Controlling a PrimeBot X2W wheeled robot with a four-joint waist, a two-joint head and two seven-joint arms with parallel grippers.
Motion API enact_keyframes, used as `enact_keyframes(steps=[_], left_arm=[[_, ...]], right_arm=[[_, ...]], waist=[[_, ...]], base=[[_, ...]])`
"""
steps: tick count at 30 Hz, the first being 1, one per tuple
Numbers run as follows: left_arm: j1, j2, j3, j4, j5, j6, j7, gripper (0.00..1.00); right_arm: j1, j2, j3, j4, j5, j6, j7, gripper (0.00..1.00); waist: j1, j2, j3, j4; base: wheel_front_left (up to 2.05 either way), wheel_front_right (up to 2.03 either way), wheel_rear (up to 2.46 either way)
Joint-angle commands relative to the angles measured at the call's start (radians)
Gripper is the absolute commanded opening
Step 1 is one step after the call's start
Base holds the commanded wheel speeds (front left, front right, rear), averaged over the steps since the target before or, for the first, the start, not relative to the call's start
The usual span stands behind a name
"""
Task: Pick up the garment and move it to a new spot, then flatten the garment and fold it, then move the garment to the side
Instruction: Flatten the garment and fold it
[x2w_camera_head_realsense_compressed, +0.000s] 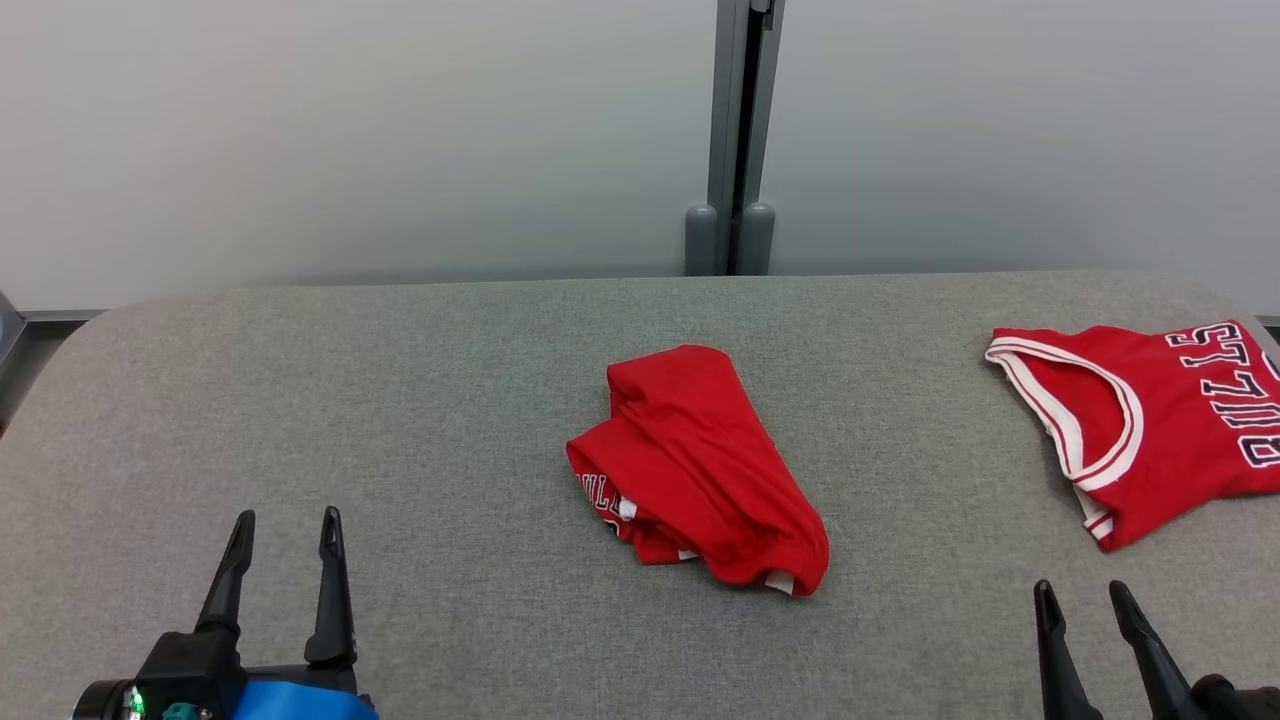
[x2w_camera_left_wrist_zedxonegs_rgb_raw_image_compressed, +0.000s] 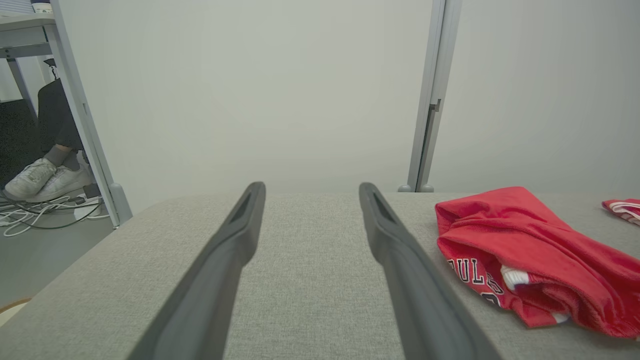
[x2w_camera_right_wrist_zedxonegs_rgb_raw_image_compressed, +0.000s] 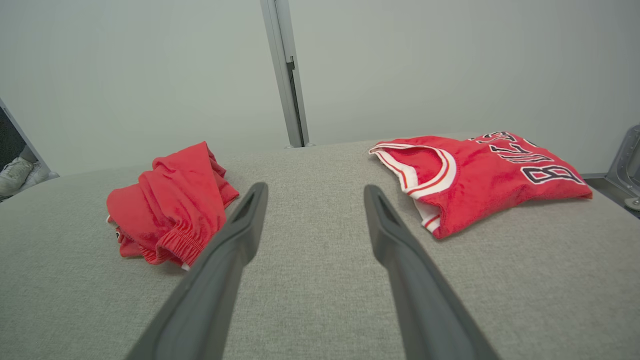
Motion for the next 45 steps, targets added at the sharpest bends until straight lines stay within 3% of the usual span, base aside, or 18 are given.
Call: enact_keyframes(steps=[1, 8, 16, 23, 30, 37, 42, 43, 44, 45], left_arm=[[-0.004, -0.006, 0.005, 0.002, 0.001, -0.002, -0.002, 1.0], [-0.015, -0.015, 0.014, 0.002, 0.013, -0.016, -0.002, 1.0], [-0.045, -0.036, 0.002, 0.006, 0.028, -0.033, -0.002, 1.0], [-0.088, -0.061, -0.009, 0.012, 0.038, -0.051, -0.002, 1.0], [-0.118, -0.079, -0.01, 0.02, 0.052, -0.066, -0.002, 1.0], [-0.115, -0.091, -0.002, 0.022, 0.06, -0.078, -0.002, 1.0], [-0.123, -0.099, 0.007, 0.027, 0.066, -0.081, -0.002, 1.0], [-0.125, -0.101, 0.009, 0.029, 0.068, -0.083, -0.002, 1.0], [-0.126, -0.103, 0.011, 0.03, 0.069, -0.083, -0.002, 1.0], [-0.126, -0.104, 0.012, 0.032, 0.069, -0.085, -0.002, 1.0]], right_arm=[[0.012, -0.001, -0.003, 0.003, 0.002, 0.0, 0.0, 1.0], [-0.032, -0.001, 0.032, -0.008, -0.007, 0.0, 0.01, 1.0], [-0.256, -0.002, 0.157, 0.043, -0.032, 0.0, 0.077, 1.0], [-0.415, -0.002, 0.194, 0.273, -0.055, 0.0, 0.09, 1.0], [-0.462, -0.002, 0.163, 0.525, -0.065, 0.0, 0.04, 1.0], [-0.474, -0.002, 0.128, 0.711, -0.055, 0.0, -0.002, 1.0], [-0.485, -0.001, 0.164, 0.799, 0.0, 0.0, -0.015, 1.0], [-0.491, -0.001, 0.176, 0.811, 0.013, 0.0, -0.015, 0.44], [-0.497, 0.0, 0.185, 0.818, 0.03, 0.0, -0.02, 0.11], [-0.503, 0.0, 0.193, 0.828, 0.041, 0.0, -0.023, 0.0]], waist=[[0.0, -0.0001, 0.0, 0.001], [0.0, -0.0001, 0.001, 0.011], [0.0, -0.0001, 0.031, 0.048], [0.0, -0.0001, 0.081, 0.118], [0.0, -0.0001, 0.12, 0.19], [0.0, -0.0001, 0.14, 0.221], [0.0, -0.0001, 0.145, 0.222], [0.0, -0.0001, 0.145, 0.22], [0.0, -0.0001, 0.144, 0.217], [0.0, -0.0001, 0.142, 0.214]], base=[[0.0, 0.0, 0.0], [0.0, 0.0, 0.0], [0.0, 0.0, 0.0], [0.0, 0.0, 0.0], [0.0, 0.0, 0.0], [0.0, 0.0, 0.0], [0.0, 0.0, 0.0], [0.0, 0.0, 0.0], [0.0, 0.0, 0.0], [0.0, 0.0, 0.0]])
